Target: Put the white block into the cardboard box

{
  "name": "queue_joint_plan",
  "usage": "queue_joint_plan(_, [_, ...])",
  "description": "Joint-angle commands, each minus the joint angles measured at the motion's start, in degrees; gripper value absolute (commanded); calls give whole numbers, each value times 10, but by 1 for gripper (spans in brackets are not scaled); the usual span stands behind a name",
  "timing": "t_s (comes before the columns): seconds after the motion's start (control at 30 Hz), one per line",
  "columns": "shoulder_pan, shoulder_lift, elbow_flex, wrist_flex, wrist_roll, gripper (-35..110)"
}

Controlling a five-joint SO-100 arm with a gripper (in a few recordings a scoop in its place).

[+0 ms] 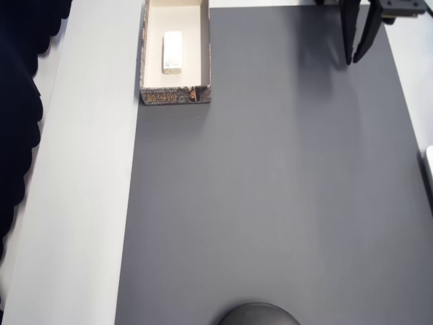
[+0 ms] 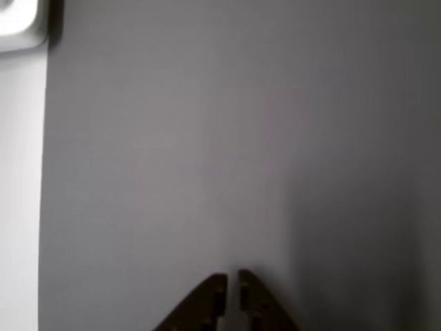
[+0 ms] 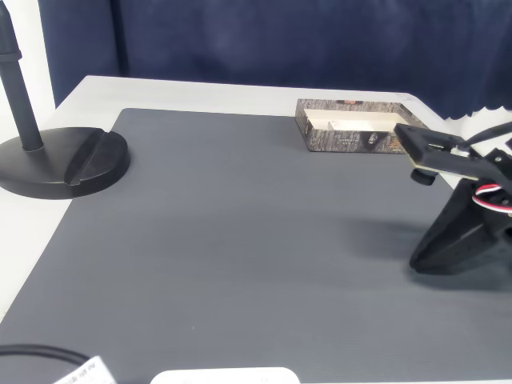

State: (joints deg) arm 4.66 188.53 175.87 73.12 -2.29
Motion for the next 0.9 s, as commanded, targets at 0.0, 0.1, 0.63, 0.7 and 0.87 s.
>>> queue_joint_plan(0.0, [3,19,8,-13,4,-2])
queue_joint_plan(0.1, [3,19,13,-15,8,-2])
queue_joint_plan(0.63, [-4,20,13,31,18,-2])
queue_joint_plan(0.7, [-1,20,13,31,16,-2])
queue_joint_plan(0.87, [0,20,13,31,16,-2])
